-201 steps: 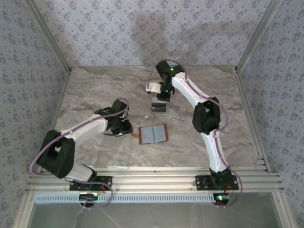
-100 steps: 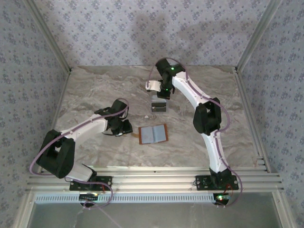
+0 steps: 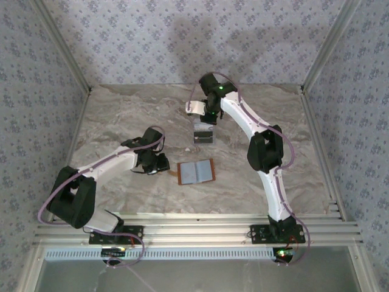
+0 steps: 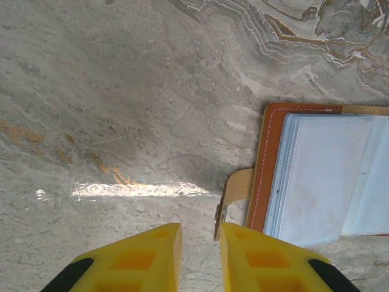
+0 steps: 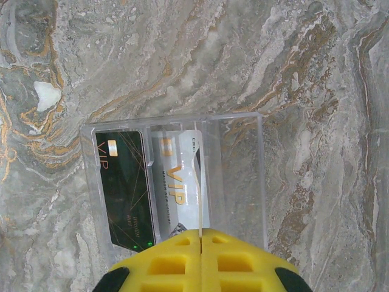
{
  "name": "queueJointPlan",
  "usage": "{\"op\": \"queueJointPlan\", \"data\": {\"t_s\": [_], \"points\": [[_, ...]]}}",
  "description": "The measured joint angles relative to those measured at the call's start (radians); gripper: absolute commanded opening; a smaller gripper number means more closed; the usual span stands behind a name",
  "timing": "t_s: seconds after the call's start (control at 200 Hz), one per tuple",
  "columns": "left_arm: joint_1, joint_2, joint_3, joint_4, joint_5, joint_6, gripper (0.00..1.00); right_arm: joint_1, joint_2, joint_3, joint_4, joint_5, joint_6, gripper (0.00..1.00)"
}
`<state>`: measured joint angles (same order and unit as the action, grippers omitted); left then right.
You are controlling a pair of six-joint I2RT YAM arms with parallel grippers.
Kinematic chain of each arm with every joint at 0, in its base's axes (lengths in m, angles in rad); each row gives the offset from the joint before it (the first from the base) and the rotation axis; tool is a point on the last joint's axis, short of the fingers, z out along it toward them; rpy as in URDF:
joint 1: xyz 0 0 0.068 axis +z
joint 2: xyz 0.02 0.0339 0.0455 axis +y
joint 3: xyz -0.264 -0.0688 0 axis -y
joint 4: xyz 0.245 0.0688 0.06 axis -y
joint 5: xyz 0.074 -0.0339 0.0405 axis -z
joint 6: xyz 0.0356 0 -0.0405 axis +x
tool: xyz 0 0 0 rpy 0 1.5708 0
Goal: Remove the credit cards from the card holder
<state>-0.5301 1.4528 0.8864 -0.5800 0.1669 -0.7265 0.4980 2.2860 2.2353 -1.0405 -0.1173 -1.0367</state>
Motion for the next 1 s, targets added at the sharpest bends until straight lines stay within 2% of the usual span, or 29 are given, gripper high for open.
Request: {"op": "queueJointPlan", "data": {"t_s": [0.999], "points": [[0.000,0.000,0.000,0.000,0.000,0.001,0.24,0.019,0.015,-0.040,-0.077,-0.044,-0.004,0.00]]}}
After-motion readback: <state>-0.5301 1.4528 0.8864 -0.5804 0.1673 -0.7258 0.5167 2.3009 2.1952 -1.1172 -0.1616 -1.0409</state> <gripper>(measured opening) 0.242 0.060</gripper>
